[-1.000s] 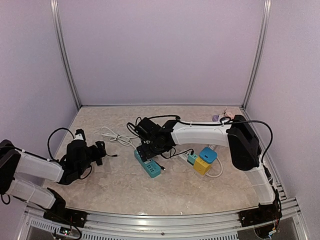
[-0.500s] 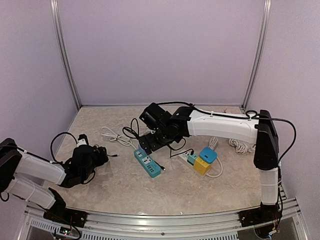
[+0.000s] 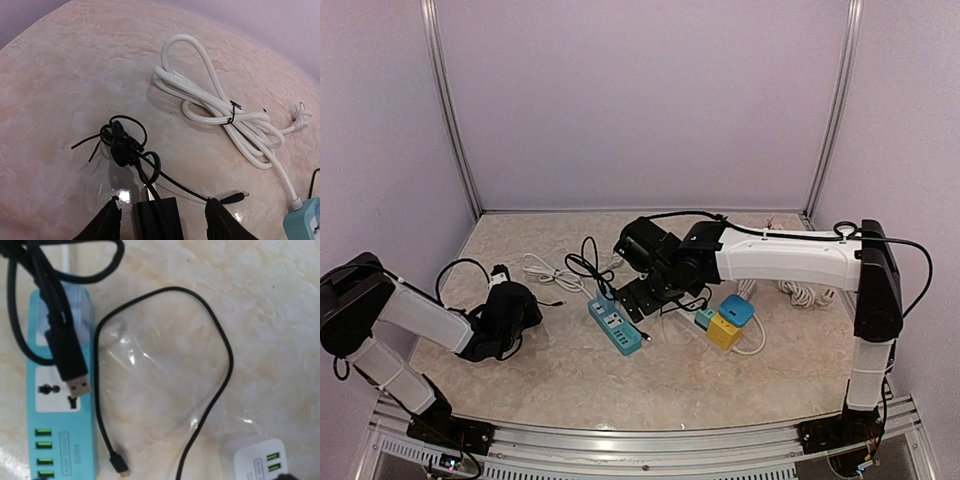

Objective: Insert the plug
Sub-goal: Insert the plug into the socket, then pick up the plug from the center of the board.

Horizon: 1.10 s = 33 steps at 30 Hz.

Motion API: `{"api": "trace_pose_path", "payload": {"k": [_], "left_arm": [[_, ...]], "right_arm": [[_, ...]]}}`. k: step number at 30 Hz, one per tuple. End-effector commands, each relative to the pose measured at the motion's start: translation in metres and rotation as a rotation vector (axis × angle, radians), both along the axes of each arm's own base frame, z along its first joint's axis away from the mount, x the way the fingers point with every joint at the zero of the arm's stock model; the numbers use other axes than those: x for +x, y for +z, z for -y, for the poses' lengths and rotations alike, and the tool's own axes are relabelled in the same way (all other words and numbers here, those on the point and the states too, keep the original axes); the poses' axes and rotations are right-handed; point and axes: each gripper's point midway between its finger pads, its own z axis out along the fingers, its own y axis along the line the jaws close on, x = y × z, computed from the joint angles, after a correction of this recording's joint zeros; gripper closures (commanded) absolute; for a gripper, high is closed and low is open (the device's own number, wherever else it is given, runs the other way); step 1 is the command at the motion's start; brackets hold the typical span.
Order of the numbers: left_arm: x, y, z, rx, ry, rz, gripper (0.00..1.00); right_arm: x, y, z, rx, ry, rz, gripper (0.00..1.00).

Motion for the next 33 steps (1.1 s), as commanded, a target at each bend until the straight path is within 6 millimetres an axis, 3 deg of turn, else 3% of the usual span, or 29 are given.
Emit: {"api": "trace_pose_path", "payload": {"k": [1,6,12,15,21,24,28,31,33], "left_arm": [[-0.001,0.005,-0.013,0.054,0.047,0.004,0.45],[0.008,-0.008,-0.001,0.041,-0.003,-0.040,0.66],[0.011,-0.021,0.006,0.043,-0.027,-0.069,0.54],[0.013,-0.021,0.004,0.052,-0.021,-0.070,0.57],[0.013,-0.018,0.003,0.046,-0.031,-0.063,1.00],[0.007,-0.005,0.007,0.044,-0.064,-0.041,1.00],[-0.012,0.035,0.024,0.068,-0.165,0.015,1.00],[-0.036,0.086,0.042,0.020,-0.265,0.106,1.00],[-0.055,0.126,0.050,-0.049,-0.335,0.181,1.00]], "right_arm": [[-0.003,0.014,-0.002,0.019,0.034,0.027,0.00],[-0.004,0.011,-0.003,0.006,0.050,0.024,0.00],[-0.005,0.007,0.000,-0.013,0.053,0.027,0.00],[-0.005,0.006,0.000,-0.015,0.056,0.026,0.00],[-0.006,0.005,-0.001,-0.020,0.063,0.024,0.00],[-0.011,0.009,-0.002,-0.029,0.094,0.030,0.00],[-0.028,0.029,-0.010,-0.042,0.217,0.106,0.00],[-0.049,0.055,-0.019,-0.038,0.345,0.230,0.00],[-0.074,0.072,-0.031,-0.003,0.481,0.341,0.00]]}}
